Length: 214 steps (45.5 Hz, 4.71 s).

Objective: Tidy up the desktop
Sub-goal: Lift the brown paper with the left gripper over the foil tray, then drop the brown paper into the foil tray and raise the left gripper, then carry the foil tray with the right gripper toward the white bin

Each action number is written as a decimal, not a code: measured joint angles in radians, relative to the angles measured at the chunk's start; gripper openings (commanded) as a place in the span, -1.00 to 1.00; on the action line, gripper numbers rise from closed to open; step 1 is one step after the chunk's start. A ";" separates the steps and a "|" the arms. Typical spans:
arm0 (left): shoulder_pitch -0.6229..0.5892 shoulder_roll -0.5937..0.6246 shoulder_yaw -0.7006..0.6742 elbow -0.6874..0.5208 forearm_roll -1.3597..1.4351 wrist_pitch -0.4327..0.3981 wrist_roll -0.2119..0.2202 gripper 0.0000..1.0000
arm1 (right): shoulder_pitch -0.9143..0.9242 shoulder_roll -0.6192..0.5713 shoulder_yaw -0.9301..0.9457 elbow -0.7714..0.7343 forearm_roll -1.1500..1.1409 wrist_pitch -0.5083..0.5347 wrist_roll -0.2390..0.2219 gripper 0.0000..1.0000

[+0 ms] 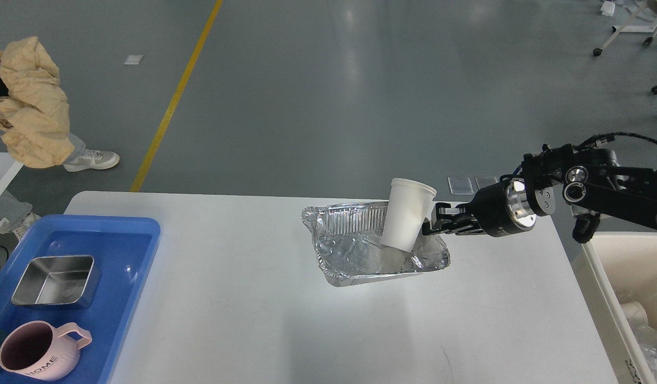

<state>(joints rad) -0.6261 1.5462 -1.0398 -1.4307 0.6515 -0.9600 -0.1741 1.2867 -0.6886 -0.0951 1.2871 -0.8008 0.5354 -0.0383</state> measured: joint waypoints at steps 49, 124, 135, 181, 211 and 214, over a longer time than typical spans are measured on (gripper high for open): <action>-0.395 -0.928 0.487 0.443 0.290 0.001 0.051 -0.93 | 0.011 0.057 -0.009 -0.021 0.000 0.006 0.000 -1.00; -0.675 -1.278 0.848 0.567 0.244 0.126 0.063 0.45 | 0.016 0.078 -0.006 -0.065 0.002 0.008 0.000 -1.00; -0.680 -1.268 0.837 0.567 0.222 0.129 0.062 0.46 | 0.014 0.072 -0.006 -0.067 0.038 0.004 0.000 -1.00; -0.654 -0.980 0.739 0.624 -0.147 0.333 0.059 0.49 | -0.093 -0.056 0.211 -0.308 0.439 -0.019 0.002 -1.00; -0.457 -0.866 0.515 0.648 -0.289 0.412 0.047 0.49 | -0.330 -0.327 0.281 -0.429 0.689 -0.023 0.079 -1.00; -0.446 -0.864 0.503 0.648 -0.289 0.412 0.047 0.49 | -0.358 -0.351 0.281 -0.439 0.707 -0.021 0.098 -1.00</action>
<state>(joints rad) -1.0719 0.6818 -0.5371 -0.7822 0.3621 -0.5480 -0.1274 0.9292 -1.0400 0.1859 0.8483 -0.0942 0.5144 0.0597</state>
